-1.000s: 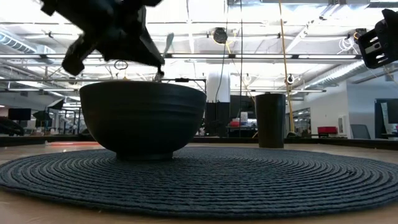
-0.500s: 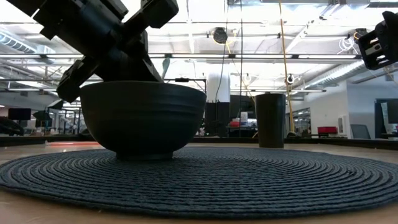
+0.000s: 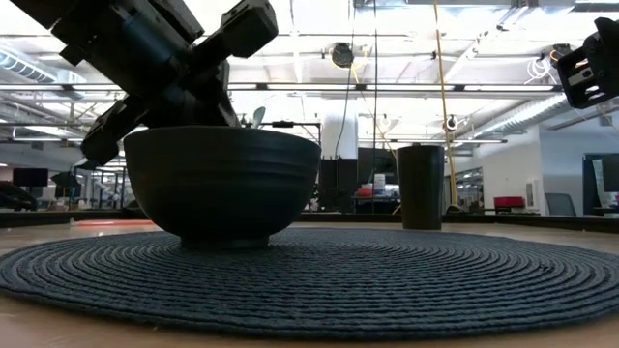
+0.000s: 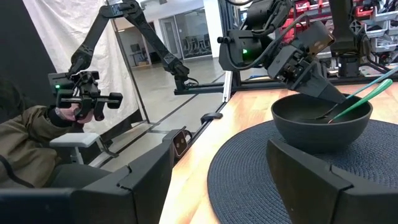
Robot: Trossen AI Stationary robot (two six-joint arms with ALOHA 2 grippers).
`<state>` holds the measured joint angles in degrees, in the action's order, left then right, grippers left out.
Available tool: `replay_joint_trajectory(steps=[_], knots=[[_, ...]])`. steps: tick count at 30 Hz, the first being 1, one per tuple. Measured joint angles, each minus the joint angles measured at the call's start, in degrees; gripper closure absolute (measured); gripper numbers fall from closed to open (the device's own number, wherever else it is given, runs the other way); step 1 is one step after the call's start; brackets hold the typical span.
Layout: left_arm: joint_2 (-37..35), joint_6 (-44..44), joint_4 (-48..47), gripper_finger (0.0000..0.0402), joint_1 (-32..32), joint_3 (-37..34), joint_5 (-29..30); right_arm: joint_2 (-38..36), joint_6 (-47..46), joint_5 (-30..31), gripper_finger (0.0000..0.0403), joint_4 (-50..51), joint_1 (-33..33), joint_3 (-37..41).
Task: Pick & Place Utensil
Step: Put the blue fork into the black bowl
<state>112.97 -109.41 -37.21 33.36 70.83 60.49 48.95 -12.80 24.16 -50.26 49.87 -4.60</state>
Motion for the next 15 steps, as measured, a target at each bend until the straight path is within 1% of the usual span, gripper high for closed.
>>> replay_joint_trajectory(steps=[3,6,15], knots=[[0.0,0.0,-0.4,0.0399,-0.1,0.0,-2.0,0.0,0.0,0.0,0.0152,0.0,0.0,0.0],[0.0,0.0,-0.4,0.0394,-0.2,0.0,-2.6,0.0,0.0,0.0,0.0152,0.0,0.0,0.0],[0.0,-0.1,-0.5,0.0351,-0.4,0.0,-3.5,0.0,0.0,0.0,0.0152,0.0,0.0,0.0]])
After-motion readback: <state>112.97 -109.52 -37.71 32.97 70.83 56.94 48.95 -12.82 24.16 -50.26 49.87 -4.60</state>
